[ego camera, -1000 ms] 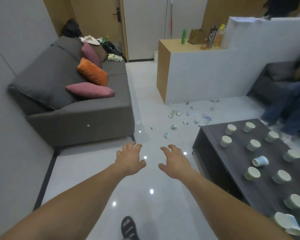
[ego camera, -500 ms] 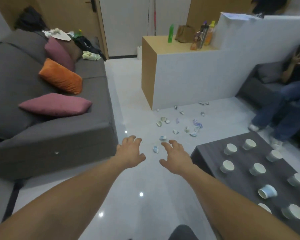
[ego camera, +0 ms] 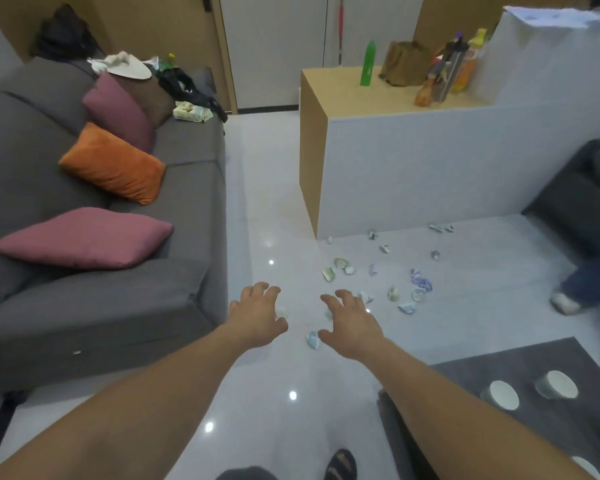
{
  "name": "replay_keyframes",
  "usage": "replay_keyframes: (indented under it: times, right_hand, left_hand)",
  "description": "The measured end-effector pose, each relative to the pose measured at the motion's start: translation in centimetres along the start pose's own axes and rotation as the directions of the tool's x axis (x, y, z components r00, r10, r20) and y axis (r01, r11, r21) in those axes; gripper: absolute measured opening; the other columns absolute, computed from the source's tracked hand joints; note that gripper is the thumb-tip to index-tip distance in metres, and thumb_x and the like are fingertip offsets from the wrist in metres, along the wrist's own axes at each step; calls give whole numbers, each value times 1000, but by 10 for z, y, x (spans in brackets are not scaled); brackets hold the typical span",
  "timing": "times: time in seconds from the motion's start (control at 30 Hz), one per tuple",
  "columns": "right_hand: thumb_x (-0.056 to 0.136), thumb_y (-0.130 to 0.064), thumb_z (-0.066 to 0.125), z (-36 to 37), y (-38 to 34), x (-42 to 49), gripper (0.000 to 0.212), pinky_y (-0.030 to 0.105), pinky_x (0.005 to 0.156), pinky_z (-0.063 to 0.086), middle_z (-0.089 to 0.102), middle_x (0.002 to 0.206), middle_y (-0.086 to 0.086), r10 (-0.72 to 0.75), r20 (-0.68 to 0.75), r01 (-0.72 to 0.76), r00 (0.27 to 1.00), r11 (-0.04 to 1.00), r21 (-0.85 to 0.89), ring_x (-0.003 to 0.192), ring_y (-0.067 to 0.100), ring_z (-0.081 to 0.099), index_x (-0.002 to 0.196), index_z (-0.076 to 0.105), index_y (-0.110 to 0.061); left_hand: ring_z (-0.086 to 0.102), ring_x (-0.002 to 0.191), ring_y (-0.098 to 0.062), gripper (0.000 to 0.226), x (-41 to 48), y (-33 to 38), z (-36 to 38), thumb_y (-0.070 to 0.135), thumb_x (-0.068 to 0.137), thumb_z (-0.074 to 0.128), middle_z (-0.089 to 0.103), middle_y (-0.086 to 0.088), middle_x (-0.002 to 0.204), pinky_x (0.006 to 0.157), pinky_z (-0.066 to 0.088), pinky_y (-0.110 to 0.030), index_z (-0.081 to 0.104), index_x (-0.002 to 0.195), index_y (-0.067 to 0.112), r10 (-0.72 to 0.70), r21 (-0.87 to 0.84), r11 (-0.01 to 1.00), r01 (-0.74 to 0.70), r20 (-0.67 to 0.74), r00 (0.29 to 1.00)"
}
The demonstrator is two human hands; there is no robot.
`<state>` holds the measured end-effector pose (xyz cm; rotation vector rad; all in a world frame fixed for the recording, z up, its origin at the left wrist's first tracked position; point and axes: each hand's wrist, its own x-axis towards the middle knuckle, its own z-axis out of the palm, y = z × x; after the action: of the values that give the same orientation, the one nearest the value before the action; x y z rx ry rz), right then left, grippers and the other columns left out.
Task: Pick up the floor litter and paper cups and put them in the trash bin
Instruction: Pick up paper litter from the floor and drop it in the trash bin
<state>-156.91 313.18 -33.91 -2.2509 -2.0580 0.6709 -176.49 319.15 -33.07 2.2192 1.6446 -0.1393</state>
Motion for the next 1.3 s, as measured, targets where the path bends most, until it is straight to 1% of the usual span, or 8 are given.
replay_keyframes:
  times: [0.23,0.37,0.57,0.7,0.83,1.0,1.1,1.3]
  right_hand:
    - [88,-41,60,-20,33,96,73,41,104,39,19,155,4,-15,98,16,995,1000,-10,138,28,25,150,24,-28]
    - [87,-39,60,-15,41,161,75,40,104,39,18,156,5,-1,163,5,987,1000,-26,139,28,24,151,22,-27]
    - [88,-45,58,8,50,263,75,38,103,40,19,156,2,66,232,-59,970,998,-36,138,25,26,150,22,-28]
    - [87,-47,58,50,68,327,77,38,104,39,18,155,2,100,305,-87,947,995,-55,138,24,25,151,20,-28]
    - [84,-52,60,126,98,394,82,40,103,40,17,156,0,146,400,-142,905,989,-39,139,23,25,151,17,-30]
    - [83,-55,60,261,145,463,84,42,100,45,16,157,0,123,481,-88,868,992,-96,138,25,29,150,16,-29]
    - [83,-58,59,350,178,486,86,48,100,45,14,157,2,115,530,-40,840,988,-151,137,27,30,149,14,-28]
    - [81,-58,64,502,231,500,93,44,96,43,16,155,4,140,567,-38,812,981,-188,134,29,31,150,12,-24]
  left_hand:
    - [23,137,-26,68,95,12,-9,43,85,53,23,-2,152,105,30,-47,27,145,24,-74,-52,996,77,51,996]
    - [22,137,-27,69,160,-1,-4,44,85,53,22,-2,152,106,29,-47,26,145,24,-55,-74,995,64,118,992]
    - [24,137,-27,70,270,-30,16,45,85,53,24,-3,153,105,31,-47,26,146,24,-54,-84,994,76,233,971]
    - [27,135,-25,67,321,-54,56,45,85,52,27,-1,151,105,32,-45,29,145,24,-82,-131,983,126,295,952]
    - [27,135,-26,67,372,-90,132,45,86,52,29,-2,150,107,33,-43,30,145,23,-176,-153,956,252,393,903]
    - [29,134,-25,68,429,-115,260,43,86,55,31,-3,149,107,33,-42,30,146,22,-317,-229,858,459,465,826]
    - [28,135,-25,67,456,-127,346,42,87,55,32,-4,149,109,32,-42,31,146,22,-324,-279,816,506,505,800]
    - [28,136,-24,66,478,-155,489,41,87,56,30,-2,149,109,33,-44,30,146,24,-329,-285,772,568,585,741]
